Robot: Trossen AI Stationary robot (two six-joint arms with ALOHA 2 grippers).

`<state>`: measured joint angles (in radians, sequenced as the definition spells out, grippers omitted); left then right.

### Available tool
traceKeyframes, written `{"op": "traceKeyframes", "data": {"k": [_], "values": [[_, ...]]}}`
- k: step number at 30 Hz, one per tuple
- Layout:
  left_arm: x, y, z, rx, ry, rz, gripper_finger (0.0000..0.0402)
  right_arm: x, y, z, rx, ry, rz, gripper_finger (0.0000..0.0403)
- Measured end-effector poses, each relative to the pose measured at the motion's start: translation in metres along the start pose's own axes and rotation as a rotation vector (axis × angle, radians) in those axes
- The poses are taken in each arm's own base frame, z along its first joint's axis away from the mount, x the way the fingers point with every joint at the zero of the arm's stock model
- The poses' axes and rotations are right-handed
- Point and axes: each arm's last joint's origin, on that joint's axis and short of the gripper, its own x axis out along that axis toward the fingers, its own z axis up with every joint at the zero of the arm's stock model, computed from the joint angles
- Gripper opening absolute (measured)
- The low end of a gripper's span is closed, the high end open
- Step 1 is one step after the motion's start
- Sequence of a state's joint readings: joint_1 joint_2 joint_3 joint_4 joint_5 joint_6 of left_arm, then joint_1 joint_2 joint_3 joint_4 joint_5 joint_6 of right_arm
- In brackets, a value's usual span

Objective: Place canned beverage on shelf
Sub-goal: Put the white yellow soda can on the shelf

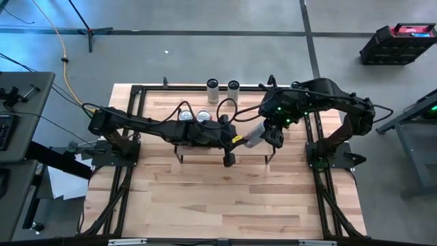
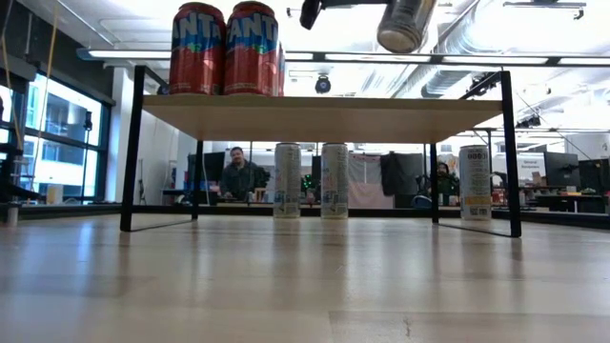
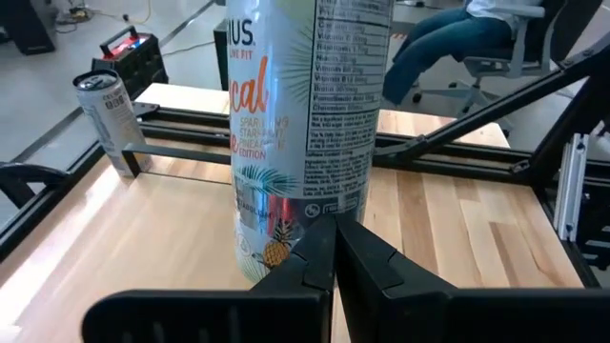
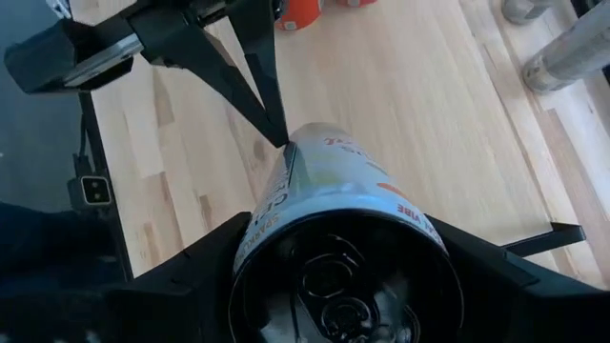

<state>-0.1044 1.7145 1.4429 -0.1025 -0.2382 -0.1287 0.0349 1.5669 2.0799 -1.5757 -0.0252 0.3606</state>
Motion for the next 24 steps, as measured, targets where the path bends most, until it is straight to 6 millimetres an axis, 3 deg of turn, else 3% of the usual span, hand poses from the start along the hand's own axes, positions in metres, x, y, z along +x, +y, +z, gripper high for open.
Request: {"op": "traceKeyframes", "data": {"k": [7, 12, 15, 24], "values": [[0.014, -0.001, -0.005, -0.009, -0.030, -0.018, 0.0001, 0.000, -0.003, 0.002, -0.005, -0.009, -0.003, 0.0256], [0.010, 0.000, -0.002, 0.001, -0.027, -0.019, 0.0001, 0.001, -0.004, 0.003, -0.018, -0.020, -0.025, 0.0256], [-0.004, 0.003, 0.008, 0.015, -0.052, -0.017, 0.0001, 0.001, -0.004, 0.005, -0.041, -0.046, -0.050, 0.0256], [-0.077, 0.022, 0.052, 0.008, -0.186, -0.009, 0.0001, 0.016, -0.004, 0.011, -0.116, -0.008, -0.138, 0.0256]]}}
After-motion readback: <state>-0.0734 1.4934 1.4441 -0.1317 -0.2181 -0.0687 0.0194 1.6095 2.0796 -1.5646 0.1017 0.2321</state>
